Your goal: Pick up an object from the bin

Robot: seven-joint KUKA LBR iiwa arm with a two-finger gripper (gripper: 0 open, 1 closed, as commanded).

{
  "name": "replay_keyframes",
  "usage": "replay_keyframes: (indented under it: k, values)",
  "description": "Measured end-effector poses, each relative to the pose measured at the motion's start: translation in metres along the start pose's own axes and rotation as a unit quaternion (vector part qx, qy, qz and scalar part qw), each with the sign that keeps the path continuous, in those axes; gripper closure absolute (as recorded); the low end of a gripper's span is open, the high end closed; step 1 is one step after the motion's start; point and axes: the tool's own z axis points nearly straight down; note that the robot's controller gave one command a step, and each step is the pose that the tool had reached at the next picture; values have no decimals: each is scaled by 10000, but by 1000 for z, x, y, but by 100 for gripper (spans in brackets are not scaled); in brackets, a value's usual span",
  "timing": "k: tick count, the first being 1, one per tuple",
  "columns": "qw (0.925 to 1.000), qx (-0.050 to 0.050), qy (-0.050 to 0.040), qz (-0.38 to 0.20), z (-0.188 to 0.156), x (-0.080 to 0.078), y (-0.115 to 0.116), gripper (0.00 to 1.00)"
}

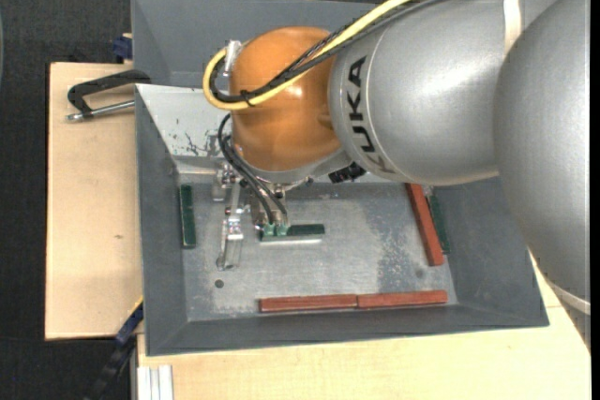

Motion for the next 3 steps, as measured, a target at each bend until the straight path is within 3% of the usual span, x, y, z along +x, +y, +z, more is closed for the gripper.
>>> replay_keyframes:
  k: [1, 2, 3]
  values:
    - [9998, 16, 45, -202, 46, -27, -27, 0]
    - [9999, -7, -20, 100, 79, -60, -23, 0]
    - [9993, 13, 54, 378, 75, -49, -78, 0]
